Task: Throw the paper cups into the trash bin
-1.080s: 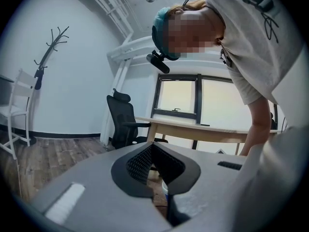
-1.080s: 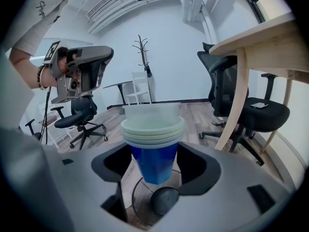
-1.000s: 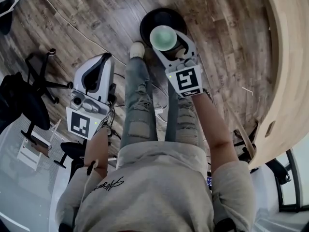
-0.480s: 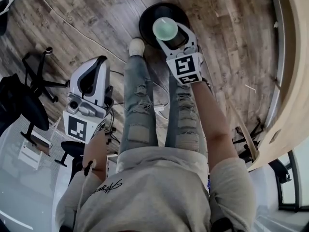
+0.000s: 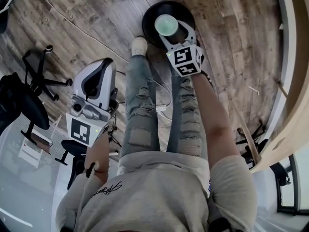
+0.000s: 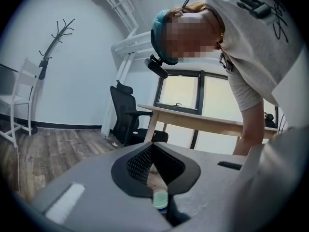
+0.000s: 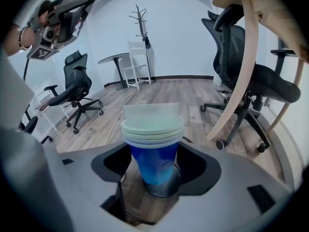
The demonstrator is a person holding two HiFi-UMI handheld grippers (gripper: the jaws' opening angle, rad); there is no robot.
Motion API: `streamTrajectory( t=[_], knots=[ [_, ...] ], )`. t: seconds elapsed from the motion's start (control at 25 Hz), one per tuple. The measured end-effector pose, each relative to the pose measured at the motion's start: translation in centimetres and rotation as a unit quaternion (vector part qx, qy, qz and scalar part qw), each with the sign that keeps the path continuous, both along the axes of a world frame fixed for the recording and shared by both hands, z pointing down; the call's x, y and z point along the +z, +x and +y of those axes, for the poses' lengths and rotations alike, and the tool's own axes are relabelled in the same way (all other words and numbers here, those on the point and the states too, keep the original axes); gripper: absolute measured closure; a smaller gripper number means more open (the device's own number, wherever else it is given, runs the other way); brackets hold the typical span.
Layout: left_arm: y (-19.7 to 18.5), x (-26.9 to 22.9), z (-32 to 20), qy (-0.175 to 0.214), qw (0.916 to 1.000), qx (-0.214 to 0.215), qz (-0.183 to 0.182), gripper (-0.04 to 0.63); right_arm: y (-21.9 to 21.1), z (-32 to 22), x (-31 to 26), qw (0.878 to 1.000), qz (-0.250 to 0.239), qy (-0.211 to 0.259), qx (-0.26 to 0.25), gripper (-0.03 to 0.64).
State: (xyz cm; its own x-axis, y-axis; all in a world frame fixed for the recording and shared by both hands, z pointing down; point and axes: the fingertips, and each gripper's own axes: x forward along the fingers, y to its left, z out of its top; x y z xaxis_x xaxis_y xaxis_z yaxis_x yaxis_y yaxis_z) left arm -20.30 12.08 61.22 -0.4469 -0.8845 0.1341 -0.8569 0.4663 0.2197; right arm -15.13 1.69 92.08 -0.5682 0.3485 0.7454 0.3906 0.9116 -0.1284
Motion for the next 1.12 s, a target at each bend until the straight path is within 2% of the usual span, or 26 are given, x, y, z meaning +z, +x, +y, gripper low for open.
streamTrajectory(
  t=[0.28, 0.72, 0.96, 1.12],
  knots=[
    [0.3, 1.5, 0.5, -0.009, 0.9999, 0.003, 0.011, 0.592, 0.1, -0.1, 4.4, 0.999, 0.046, 0.016, -0.003, 0.319],
    [0.9, 2.3, 1.5, -0.013, 0.9997, -0.007, 0.018, 0.592, 0.8, 0.1, 7.7, 0.995, 0.094, 0.024, 0.0, 0.319],
    [0.9, 2.2, 1.4, -0.015, 0.9997, -0.007, 0.018, 0.592, 0.7, -0.2, 7.8, 0.995, 0.096, 0.019, 0.002, 0.319],
    [0.6, 1.9, 1.0, -0.014, 0.9998, -0.005, 0.016, 0.592, 0.2, -0.1, 6.8, 0.997, 0.076, 0.009, 0.002, 0.319]
  ],
)
